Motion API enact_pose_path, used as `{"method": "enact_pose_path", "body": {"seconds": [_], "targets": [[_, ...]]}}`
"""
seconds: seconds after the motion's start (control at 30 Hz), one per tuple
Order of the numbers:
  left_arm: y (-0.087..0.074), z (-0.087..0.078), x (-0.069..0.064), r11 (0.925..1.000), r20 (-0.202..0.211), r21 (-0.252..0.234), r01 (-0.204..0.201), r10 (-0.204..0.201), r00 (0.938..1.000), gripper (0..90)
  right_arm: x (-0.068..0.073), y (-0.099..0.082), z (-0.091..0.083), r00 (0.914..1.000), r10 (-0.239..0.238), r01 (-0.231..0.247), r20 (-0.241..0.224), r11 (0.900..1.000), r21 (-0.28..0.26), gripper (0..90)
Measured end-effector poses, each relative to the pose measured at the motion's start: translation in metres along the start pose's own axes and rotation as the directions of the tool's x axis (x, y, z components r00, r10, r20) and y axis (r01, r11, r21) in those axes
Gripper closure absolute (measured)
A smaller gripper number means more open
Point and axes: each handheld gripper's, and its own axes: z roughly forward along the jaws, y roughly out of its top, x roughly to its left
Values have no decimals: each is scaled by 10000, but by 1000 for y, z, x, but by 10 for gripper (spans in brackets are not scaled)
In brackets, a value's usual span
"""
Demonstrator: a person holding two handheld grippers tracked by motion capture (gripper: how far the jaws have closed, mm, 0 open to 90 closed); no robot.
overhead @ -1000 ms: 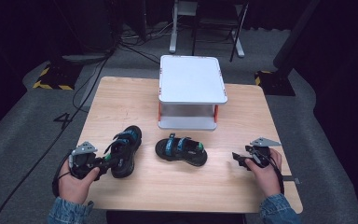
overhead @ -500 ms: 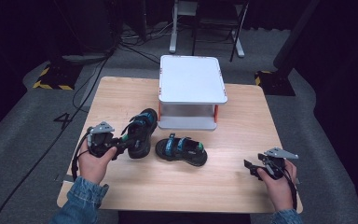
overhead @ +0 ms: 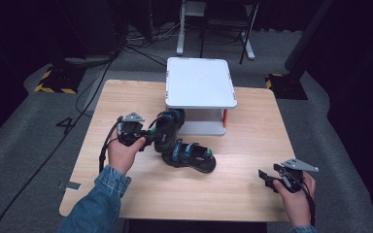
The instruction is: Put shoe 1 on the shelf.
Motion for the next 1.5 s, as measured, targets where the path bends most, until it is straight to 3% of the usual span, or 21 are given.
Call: {"method": "enact_pose_path", "body": {"seconds": [0.07, 0.1, 0.13, 0.2, 0.3, 0.43, 0.6, 0.63, 0.77, 0.83, 0.97, 1.03, 1.07, 1.1, 1.13, 1.17, 1.33, 1.37, 1.5], "targets": [[7, 10, 2, 9996, -12, 148, -227, 227, 9997, 714, -1, 0, -1, 10000, -19, 18, 62, 10000, 12, 296], [13, 21, 5, 9996, -41, 226, -188, 189, 9998, 715, -5, 2, -5, 9998, 13, -12, 175, 10000, -66, 296], [13, 21, 5, 9996, -41, 226, -188, 189, 9998, 715, -5, 2, -5, 9998, 13, -12, 175, 10000, -66, 296], [20, 40, 11, 9997, -13, 243, -89, 90, 10000, 715, -12, 1, -12, 9990, 412, -405, 188, 9986, -329, 297], [25, 52, 14, 9996, -9, 265, -19, 20, 10000, 715, -13, -1, -14, 9986, 471, -463, 256, 9984, -309, 296], [36, 77, 18, 9996, -334, 273, -56, 65, 9994, 715, -14, -8, -16, 9974, 580, -573, 423, 9982, -177, 296], [39, 93, 23, 9999, -629, 29, -116, 117, 9979, 714, -12, -13, -22, 9963, 652, -645, 551, 9978, -144, 296], [40, 100, 27, 10000, -854, 6, -25, 26, 9963, 714, -12, -14, -23, 9959, 682, -674, 602, 9976, -153, 297], [41, 108, 32, 10000, -1164, -8, -7, 6, 9932, 712, -11, -18, -27, 9953, 699, -691, 668, 9975, -152, 296], [41, 113, 35, 9998, -1267, -220, 15, -42, 9919, 710, -11, -19, -28, 9946, 749, -742, 716, 9972, -116, 297], [40, 120, 41, 9930, -1274, -1144, 291, -438, 9909, 702, -11, -20, -29, 9941, 776, -771, 754, 9970, -91, 297], [40, 120, 41, 9923, -1293, -1204, 303, -459, 9905, 692, -10, -20, -28, 9943, 775, -770, 726, 9970, -101, 297], [40, 121, 40, 9913, -1268, -1294, 253, -418, 9910, 676, -10, -20, -27, 9947, 732, -726, 717, 9973, -107, 297], [39, 122, 38, 9895, -1235, -1439, -153, -27, 9923, 633, -8, -19, -26, 9956, 636, -636, 685, 9980, -30, 297], [39, 122, 38, 9895, -1235, -1439, -153, -27, 9923, 593, -8, -19, -26, 9956, 636, -636, 685, 9980, -30, 297], [39, 122, 32, 9893, -1501, -1369, -506, 297, 9882, 545, -7, -18, -24, 9962, 585, -587, 648, 9983, 3, 297], [37, 121, 31, 9876, -1280, -1469, -548, 360, 9911, 440, -4, -17, -21, 9975, 465, -469, 537, 9989, 59, 296], [35, 121, 32, 9851, -1108, -1572, -693, 521, 9925, 428, -3, -17, -20, 9979, 388, -393, 525, 9992, 73, 297], [34, 118, 29, 9832, -1104, -1528, -999, 835, 9904, 363, -3, -15, -19, 9981, 392, -395, 468, 9992, 54, 297]]}}
